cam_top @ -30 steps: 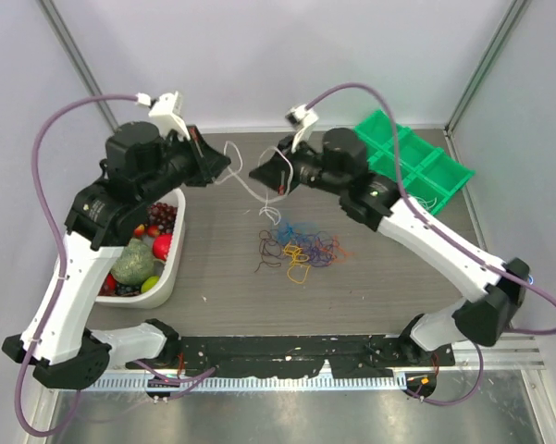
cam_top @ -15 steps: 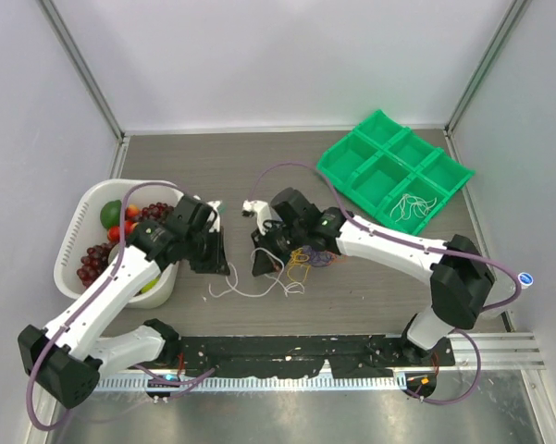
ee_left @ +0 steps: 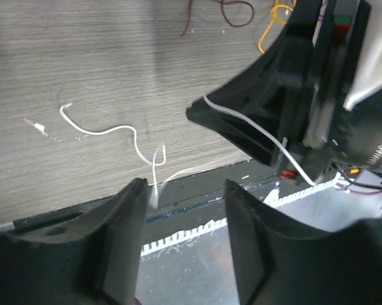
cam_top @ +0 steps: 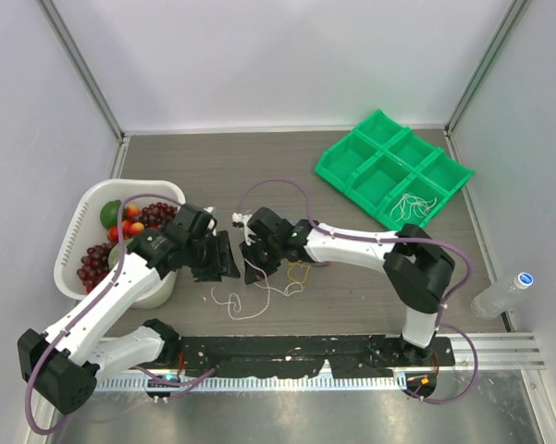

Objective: Untangle the cables

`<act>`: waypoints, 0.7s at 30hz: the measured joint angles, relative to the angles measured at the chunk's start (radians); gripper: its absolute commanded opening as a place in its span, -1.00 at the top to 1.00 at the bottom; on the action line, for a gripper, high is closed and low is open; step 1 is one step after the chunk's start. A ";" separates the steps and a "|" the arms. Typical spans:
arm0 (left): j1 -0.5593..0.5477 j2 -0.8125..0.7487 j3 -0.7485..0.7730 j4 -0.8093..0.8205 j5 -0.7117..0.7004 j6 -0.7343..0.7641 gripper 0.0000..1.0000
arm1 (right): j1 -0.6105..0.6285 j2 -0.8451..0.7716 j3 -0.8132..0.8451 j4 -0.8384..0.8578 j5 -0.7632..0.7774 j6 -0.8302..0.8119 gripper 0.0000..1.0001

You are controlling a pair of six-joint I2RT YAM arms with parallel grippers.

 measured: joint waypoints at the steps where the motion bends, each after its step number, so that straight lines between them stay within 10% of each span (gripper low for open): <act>1: 0.000 -0.001 0.003 -0.008 -0.016 -0.011 -0.25 | 0.001 0.029 0.031 -0.014 0.021 0.009 0.80; 15: 0.000 -0.579 0.057 -0.068 -0.199 -0.105 -0.25 | 0.146 0.297 0.435 -0.307 0.387 0.088 0.35; 21: 0.000 -0.599 0.058 -0.027 -0.232 -0.134 -0.27 | 0.189 0.304 0.430 -0.422 0.448 0.008 0.06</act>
